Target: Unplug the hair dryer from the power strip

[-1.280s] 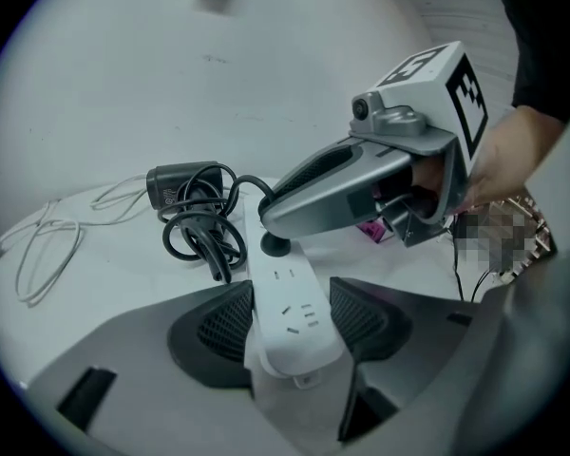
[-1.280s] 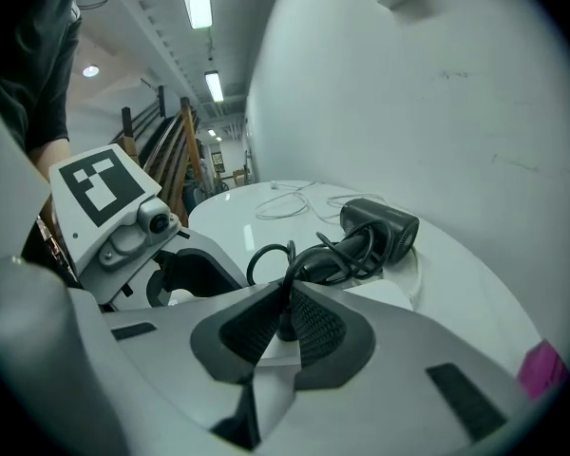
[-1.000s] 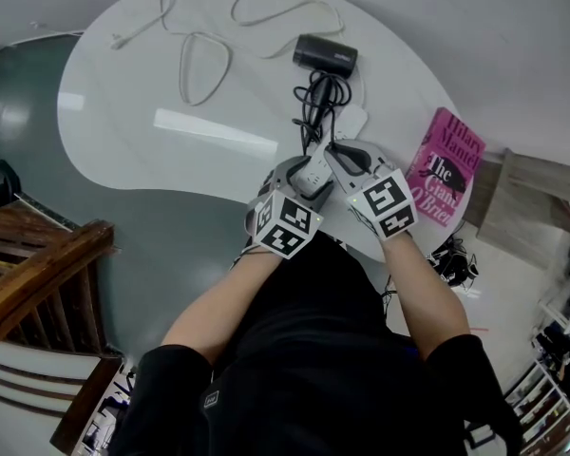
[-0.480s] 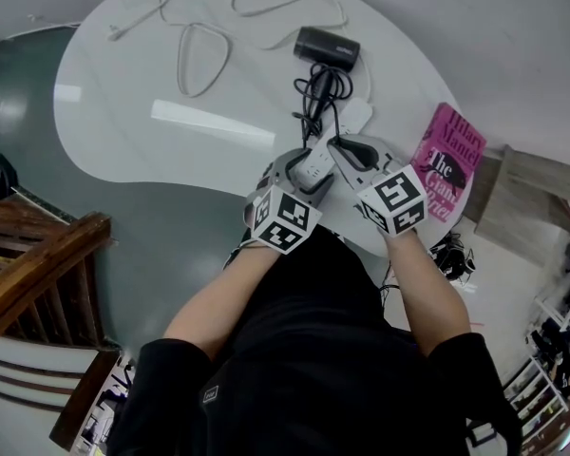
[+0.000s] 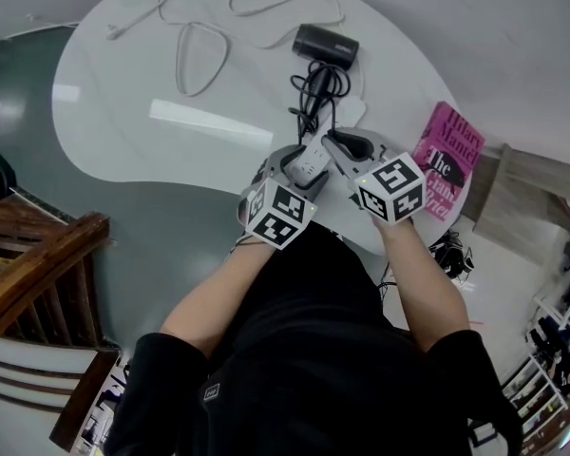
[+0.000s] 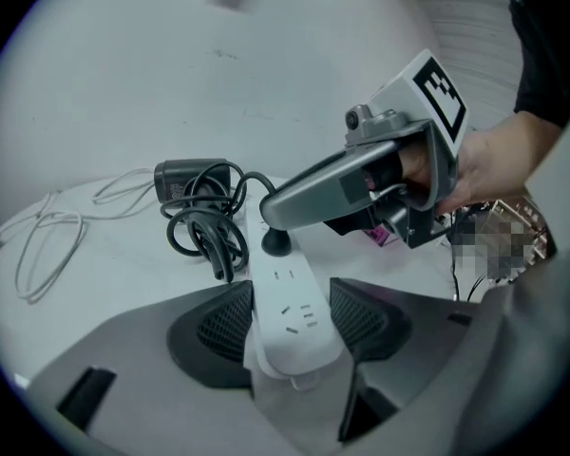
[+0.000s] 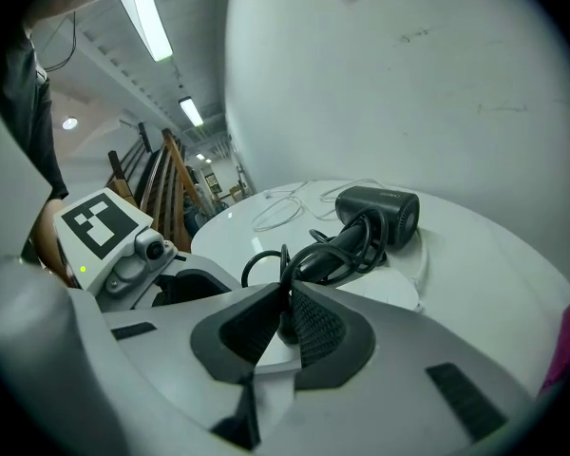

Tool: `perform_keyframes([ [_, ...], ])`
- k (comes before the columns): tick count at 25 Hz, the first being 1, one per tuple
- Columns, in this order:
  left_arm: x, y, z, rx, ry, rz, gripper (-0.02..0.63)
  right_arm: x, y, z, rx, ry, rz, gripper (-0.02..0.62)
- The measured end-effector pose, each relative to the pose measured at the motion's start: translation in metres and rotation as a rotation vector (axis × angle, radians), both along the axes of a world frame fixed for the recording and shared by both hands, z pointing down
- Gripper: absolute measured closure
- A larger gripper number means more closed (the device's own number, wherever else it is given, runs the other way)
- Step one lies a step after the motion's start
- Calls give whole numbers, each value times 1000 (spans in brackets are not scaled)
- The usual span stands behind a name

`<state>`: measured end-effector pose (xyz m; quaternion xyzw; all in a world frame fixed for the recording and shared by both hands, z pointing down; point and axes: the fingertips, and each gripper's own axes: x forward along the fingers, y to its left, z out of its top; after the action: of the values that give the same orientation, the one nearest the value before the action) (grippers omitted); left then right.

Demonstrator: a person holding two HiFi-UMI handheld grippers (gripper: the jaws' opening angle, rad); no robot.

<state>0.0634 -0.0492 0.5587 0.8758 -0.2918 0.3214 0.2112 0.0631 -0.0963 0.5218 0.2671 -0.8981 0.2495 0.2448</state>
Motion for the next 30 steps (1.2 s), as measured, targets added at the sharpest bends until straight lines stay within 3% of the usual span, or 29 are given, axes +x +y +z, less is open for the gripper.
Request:
perform_keyframes([
  [3, -1, 0, -8, 21, 2, 11, 349, 1, -1, -2, 4, 2, -15, 540],
  [7, -8, 2, -27, 107, -14, 10, 428, 1, 1, 1, -4, 25, -21, 538],
  [10, -1, -2, -25, 106, -12, 24, 425, 3, 1, 0, -9, 19, -13, 538],
  [16, 13, -10, -11, 140, -57, 56, 491, 0, 7, 3, -16, 42, -30, 540],
  [19, 13, -9, -11, 186, -69, 52, 492, 1, 8, 2, -26, 37, -30, 540],
  [24, 12, -10, -11, 178, -31, 9, 494, 1, 3, 1, -31, 1, 1, 540],
  [30, 14, -10, -11, 182, -14, -2, 495, 4, 7, 1, -17, 27, -5, 541],
])
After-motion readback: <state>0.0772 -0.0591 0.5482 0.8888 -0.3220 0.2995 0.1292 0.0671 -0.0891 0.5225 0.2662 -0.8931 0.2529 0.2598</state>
